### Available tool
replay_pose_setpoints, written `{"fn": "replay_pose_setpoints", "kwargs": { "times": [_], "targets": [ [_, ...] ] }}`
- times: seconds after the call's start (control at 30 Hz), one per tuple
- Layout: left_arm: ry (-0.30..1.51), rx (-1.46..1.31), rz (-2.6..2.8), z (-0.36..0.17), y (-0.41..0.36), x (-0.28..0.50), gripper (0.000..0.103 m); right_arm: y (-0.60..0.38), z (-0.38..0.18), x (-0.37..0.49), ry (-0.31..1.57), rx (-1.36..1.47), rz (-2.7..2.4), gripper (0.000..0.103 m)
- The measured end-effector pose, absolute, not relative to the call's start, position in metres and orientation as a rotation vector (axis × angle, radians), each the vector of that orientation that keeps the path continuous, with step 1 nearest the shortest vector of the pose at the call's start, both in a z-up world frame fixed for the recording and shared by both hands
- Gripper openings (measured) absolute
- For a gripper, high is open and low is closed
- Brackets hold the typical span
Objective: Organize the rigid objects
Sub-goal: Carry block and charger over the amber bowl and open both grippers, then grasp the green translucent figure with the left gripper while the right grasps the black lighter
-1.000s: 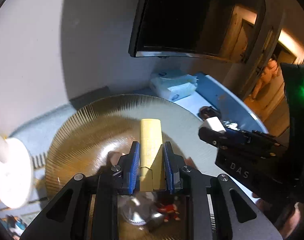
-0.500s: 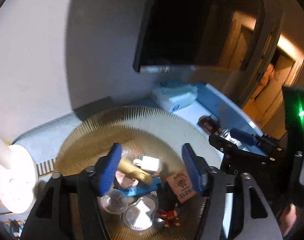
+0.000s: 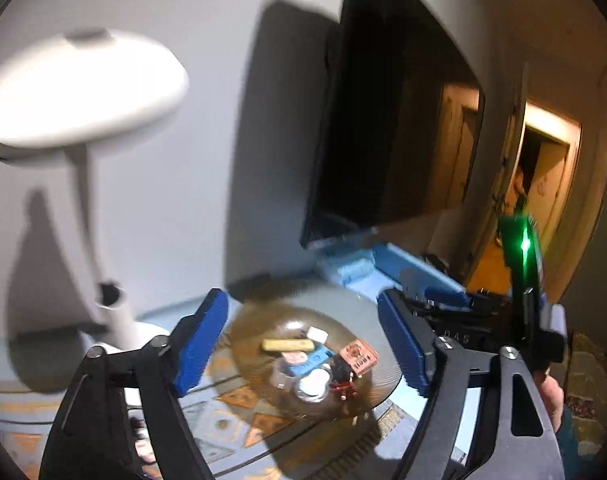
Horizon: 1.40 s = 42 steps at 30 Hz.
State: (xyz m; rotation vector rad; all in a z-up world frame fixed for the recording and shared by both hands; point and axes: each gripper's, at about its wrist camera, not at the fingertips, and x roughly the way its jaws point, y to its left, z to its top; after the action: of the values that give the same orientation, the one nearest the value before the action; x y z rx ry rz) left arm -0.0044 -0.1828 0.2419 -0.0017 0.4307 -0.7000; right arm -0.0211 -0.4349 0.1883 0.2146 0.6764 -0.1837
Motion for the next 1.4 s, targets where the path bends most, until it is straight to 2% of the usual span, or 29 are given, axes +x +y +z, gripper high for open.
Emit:
{"fn": "replay_pose_setpoints", "kwargs": {
  "times": [0.1,0.23,0.47,0.6,0.77,1.0,1.1,1.17,1.23,1.37,1.4],
  "targets": [
    [0.359,-0.017,-0.672,0.269,-0.139,-0.031,0.085,-0.411,0.206,-0.036,0.646,0.216,-0.116,0.062],
    [0.256,-0.046,-0.575,0.298,-0.077,-0.069,0.102,-0.373,0.233,-0.054,0.597,0.210,-0.025,0.064],
    [0.192,-0.063,-0.426,0.300,-0.003,-0.105,0.102,-0.303,0.251,-0.067,0.561,0.174,0.137,0.064],
    [0.266,-0.043,-0.381,0.268,0.024,-0.094,0.102,-0.261,0.235,-0.062,0.599,0.142,0.229,0.065],
    [0.471,0.013,-0.375,0.197,0.040,-0.053,0.102,-0.225,0.200,-0.052,0.680,0.136,0.299,0.081],
    [0.775,0.019,-0.378,0.085,0.054,0.015,0.102,-0.186,0.126,-0.022,0.876,0.121,0.374,0.081],
    [0.865,0.030,-0.389,0.053,0.050,0.031,0.102,-0.163,0.084,-0.007,0.982,0.099,0.411,0.081],
    [0.906,0.064,-0.375,0.033,0.040,0.043,0.101,-0.149,0.061,0.000,1.034,0.063,0.411,0.080],
    [0.926,0.056,-0.394,0.024,0.034,0.048,0.100,-0.138,0.045,0.005,1.057,0.032,0.418,0.066],
    [0.928,0.087,-0.384,0.018,0.026,0.056,0.098,-0.128,0.022,0.015,1.074,-0.012,0.397,0.061],
    [0.928,0.095,-0.384,0.017,0.025,0.057,0.093,-0.128,0.020,0.018,1.066,-0.012,0.399,0.060]
  ]
}}
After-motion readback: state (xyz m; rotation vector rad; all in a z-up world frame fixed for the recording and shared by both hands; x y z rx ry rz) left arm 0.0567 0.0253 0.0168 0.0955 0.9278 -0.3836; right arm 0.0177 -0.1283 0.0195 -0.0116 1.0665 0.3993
